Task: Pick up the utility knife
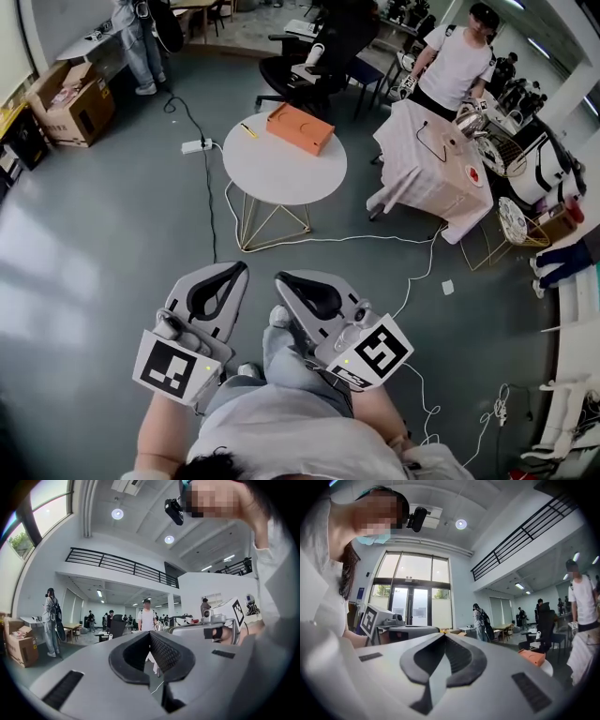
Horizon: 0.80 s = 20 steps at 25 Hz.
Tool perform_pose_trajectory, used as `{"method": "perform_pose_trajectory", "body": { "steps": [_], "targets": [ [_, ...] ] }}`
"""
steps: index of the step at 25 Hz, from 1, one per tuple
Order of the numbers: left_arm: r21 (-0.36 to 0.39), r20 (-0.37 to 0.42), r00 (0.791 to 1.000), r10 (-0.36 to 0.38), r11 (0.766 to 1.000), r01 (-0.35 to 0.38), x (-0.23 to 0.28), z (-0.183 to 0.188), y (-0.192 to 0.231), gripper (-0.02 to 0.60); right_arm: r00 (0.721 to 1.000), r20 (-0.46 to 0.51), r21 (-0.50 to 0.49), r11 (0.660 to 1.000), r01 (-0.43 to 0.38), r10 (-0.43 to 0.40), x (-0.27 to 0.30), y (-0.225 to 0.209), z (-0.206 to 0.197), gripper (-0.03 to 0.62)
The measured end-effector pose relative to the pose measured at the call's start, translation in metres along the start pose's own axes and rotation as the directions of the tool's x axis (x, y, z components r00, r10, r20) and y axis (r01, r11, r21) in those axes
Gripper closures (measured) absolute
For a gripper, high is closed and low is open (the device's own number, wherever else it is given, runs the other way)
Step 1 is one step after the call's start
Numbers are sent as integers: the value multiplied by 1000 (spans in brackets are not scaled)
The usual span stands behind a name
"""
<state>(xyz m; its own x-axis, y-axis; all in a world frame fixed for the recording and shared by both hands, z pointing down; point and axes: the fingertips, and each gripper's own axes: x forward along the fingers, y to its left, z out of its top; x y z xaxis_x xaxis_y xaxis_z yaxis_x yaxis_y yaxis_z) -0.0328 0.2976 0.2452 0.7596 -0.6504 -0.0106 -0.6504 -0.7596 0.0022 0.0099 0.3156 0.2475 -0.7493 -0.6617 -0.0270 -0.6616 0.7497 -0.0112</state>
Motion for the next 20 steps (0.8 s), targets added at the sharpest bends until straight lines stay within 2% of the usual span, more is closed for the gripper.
{"method": "perform_pose_trajectory", "body": {
  "steps": [4, 14, 17, 20],
  "targets": [
    [22, -3, 1000, 19, 1000, -19, 39, 0, 26, 571, 999, 10, -5, 999, -41, 41, 27, -43, 0, 583],
    [-11, 24, 995, 99, 995, -99, 149, 15, 94, 571, 988, 7, -27, 988, -153, 153, 84, -159, 15, 583],
    [-5, 62, 990, 129, 992, -129, 172, 18, 110, 571, 984, 6, -24, 984, -175, 175, 91, -184, 12, 583],
    [2, 46, 988, 145, 989, -145, 189, 13, 121, 571, 982, -1, -26, 982, -190, 190, 100, -203, 6, 583]
  ]
}}
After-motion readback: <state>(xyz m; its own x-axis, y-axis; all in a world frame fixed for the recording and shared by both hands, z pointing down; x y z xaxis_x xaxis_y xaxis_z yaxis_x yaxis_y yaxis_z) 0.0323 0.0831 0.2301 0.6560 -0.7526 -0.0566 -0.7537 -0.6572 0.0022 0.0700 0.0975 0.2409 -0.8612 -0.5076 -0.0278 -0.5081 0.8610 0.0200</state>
